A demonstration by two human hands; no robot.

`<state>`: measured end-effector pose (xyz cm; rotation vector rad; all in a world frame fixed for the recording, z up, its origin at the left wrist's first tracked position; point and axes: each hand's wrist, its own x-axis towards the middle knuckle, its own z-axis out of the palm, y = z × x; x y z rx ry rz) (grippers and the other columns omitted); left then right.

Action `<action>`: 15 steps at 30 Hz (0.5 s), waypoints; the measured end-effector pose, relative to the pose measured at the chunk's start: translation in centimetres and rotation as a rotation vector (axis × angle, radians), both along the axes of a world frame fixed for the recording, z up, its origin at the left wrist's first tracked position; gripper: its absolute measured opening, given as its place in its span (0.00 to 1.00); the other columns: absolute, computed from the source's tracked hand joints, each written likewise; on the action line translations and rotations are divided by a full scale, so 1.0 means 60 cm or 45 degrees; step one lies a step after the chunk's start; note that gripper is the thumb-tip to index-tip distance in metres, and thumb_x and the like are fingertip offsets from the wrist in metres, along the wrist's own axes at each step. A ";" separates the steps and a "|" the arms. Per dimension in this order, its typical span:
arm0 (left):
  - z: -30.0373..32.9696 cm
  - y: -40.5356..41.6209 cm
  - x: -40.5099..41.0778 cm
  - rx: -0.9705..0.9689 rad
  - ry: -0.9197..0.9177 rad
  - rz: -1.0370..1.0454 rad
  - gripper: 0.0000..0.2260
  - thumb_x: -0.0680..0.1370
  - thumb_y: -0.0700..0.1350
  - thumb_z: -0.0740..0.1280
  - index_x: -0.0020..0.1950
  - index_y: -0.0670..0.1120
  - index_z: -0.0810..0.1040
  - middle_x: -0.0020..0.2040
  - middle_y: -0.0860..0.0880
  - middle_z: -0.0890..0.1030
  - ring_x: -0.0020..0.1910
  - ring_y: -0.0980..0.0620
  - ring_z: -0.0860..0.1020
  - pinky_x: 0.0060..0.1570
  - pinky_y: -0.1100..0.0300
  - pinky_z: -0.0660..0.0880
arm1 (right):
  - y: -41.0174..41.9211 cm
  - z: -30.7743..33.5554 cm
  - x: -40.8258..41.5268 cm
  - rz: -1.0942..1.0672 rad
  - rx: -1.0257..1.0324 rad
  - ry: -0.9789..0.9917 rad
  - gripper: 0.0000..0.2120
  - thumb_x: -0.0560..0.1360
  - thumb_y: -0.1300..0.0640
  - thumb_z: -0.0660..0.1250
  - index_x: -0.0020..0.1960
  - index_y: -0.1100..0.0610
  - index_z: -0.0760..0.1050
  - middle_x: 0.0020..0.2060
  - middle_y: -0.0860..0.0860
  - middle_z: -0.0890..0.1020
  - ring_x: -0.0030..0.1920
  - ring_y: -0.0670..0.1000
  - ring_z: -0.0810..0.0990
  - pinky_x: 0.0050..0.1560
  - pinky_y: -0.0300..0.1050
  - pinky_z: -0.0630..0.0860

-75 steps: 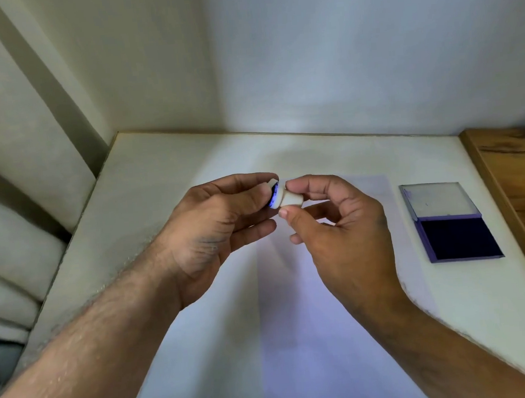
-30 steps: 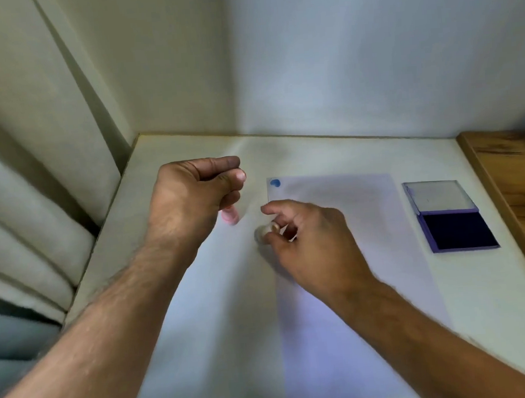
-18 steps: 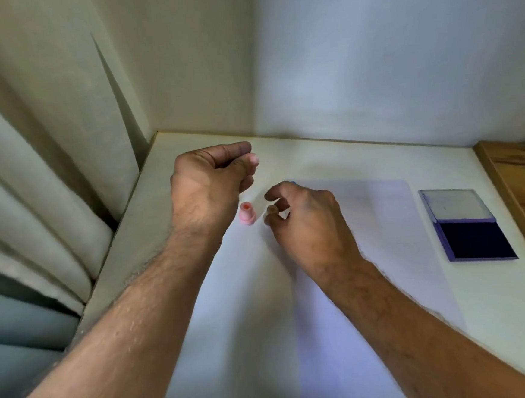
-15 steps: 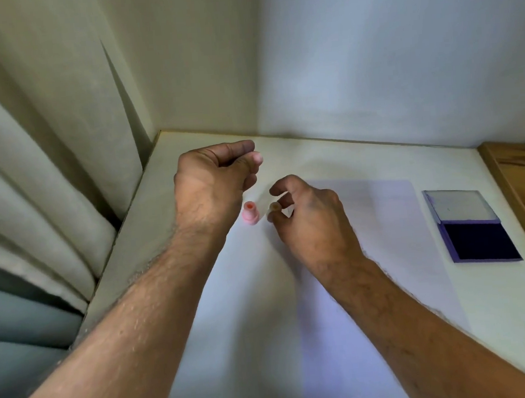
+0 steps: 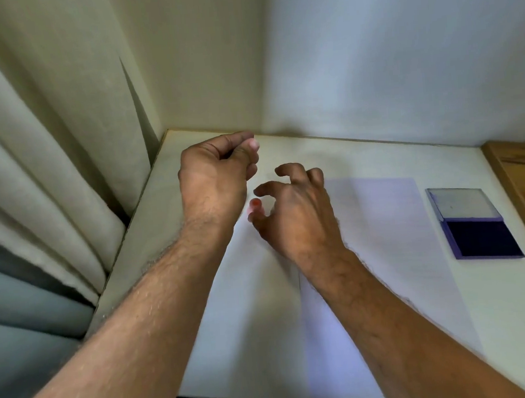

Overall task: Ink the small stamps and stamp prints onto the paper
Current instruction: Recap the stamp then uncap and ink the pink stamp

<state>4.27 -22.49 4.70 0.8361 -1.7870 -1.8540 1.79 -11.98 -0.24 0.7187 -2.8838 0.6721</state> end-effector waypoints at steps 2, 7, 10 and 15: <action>0.005 0.000 0.001 -0.034 0.036 0.020 0.06 0.77 0.47 0.70 0.44 0.48 0.85 0.40 0.47 0.86 0.43 0.50 0.86 0.49 0.55 0.82 | 0.000 0.000 -0.001 -0.029 -0.015 -0.082 0.11 0.74 0.44 0.66 0.53 0.45 0.83 0.63 0.48 0.75 0.61 0.54 0.67 0.55 0.49 0.75; 0.026 -0.008 0.005 -0.027 0.140 0.179 0.19 0.80 0.59 0.60 0.42 0.48 0.83 0.39 0.46 0.86 0.42 0.50 0.86 0.46 0.55 0.82 | 0.006 0.046 0.012 -0.237 -0.613 -0.301 0.10 0.68 0.43 0.74 0.47 0.46 0.84 0.49 0.41 0.82 0.54 0.45 0.75 0.47 0.37 0.74; 0.038 0.009 0.011 -0.038 0.186 0.081 0.24 0.82 0.59 0.54 0.46 0.46 0.84 0.40 0.45 0.86 0.42 0.49 0.85 0.46 0.54 0.82 | 0.033 0.101 0.022 -0.370 -1.136 -0.829 0.07 0.66 0.47 0.76 0.40 0.49 0.85 0.39 0.39 0.86 0.45 0.39 0.81 0.46 0.38 0.74; 0.028 0.044 0.022 -0.141 0.137 -0.461 0.13 0.78 0.51 0.63 0.53 0.47 0.83 0.41 0.43 0.85 0.46 0.44 0.84 0.48 0.40 0.80 | 0.100 0.126 0.026 -0.536 -1.250 -1.222 0.11 0.68 0.44 0.74 0.45 0.49 0.85 0.45 0.45 0.84 0.46 0.48 0.77 0.47 0.47 0.74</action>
